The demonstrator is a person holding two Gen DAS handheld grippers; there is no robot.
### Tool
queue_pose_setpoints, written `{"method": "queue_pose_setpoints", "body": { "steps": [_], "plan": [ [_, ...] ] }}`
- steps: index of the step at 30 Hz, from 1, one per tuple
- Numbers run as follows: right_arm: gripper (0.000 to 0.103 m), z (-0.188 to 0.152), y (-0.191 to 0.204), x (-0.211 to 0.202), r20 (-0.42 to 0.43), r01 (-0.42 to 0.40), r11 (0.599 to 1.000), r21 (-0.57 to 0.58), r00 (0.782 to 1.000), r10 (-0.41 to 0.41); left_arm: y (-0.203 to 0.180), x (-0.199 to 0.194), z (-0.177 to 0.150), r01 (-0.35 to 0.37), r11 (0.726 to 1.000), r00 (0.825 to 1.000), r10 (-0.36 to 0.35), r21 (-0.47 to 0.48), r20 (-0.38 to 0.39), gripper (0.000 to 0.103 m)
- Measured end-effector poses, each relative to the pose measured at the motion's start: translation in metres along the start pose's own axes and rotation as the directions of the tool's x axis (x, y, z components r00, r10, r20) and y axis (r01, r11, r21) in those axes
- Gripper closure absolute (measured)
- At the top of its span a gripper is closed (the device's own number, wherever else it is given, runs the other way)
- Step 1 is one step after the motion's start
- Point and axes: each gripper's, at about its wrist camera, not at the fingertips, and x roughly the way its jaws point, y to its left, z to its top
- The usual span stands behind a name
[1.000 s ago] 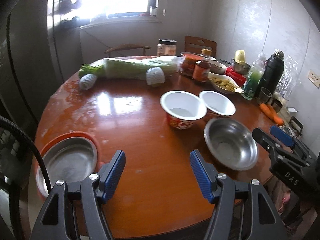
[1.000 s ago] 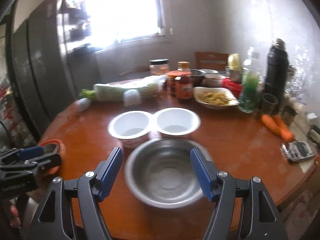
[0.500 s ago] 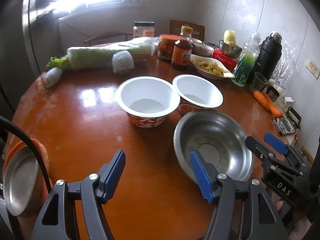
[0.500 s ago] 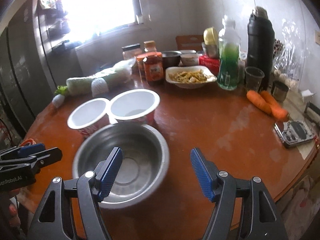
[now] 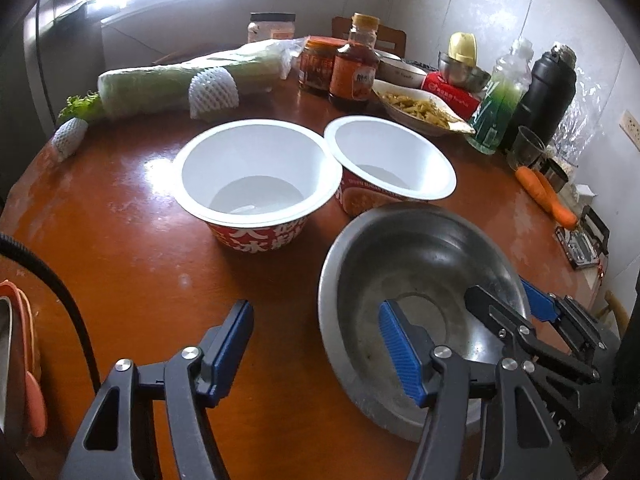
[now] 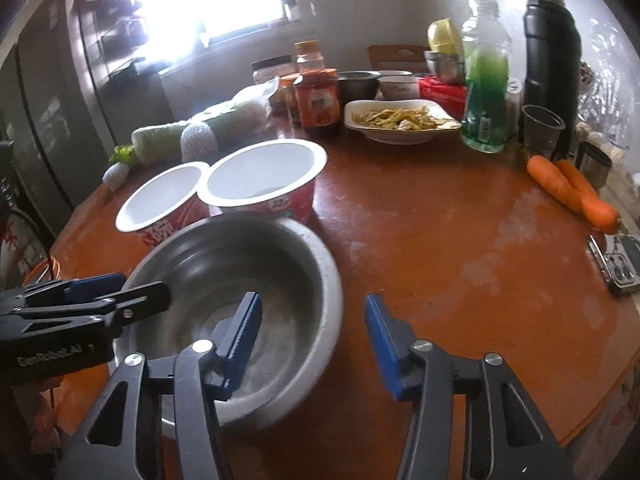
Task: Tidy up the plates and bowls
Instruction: 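Move the left tool to the steel mixing bowl and close on its rim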
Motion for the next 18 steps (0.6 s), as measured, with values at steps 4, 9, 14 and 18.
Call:
{"method": "queue_pose_setpoints", "body": {
  "steps": [4, 9, 14, 18],
  "plan": [
    [0.058, -0.002, 0.011, 0.002, -0.010, -0.003, 0.999, -0.039, 1.000, 0.003, -0.004, 0.004, -0.003, 0.028, 0.999, 1.000, -0.027, 0.021, -0.012, 0.060],
    [0.059, -0.004, 0.023, 0.002, -0.024, -0.040, 0.998, -0.053, 0.999, 0.039, -0.004, -0.002, -0.007, 0.044, 0.999, 0.999, -0.044, 0.026, 0.002, 0.061],
    [0.059, -0.008, 0.044, -0.001, -0.035, -0.042, 0.995, -0.094, 0.999, 0.039, 0.010, -0.013, -0.013, 0.027, 1.000, 1.000, -0.027, 0.004, 0.010, 0.061],
    [0.059, -0.010, 0.062, -0.006, -0.039, -0.066, 0.990, -0.126, 0.997, 0.061, 0.025, -0.025, -0.020, 0.009, 1.000, 1.000, -0.009, -0.008, 0.019, 0.061]
  ]
}}
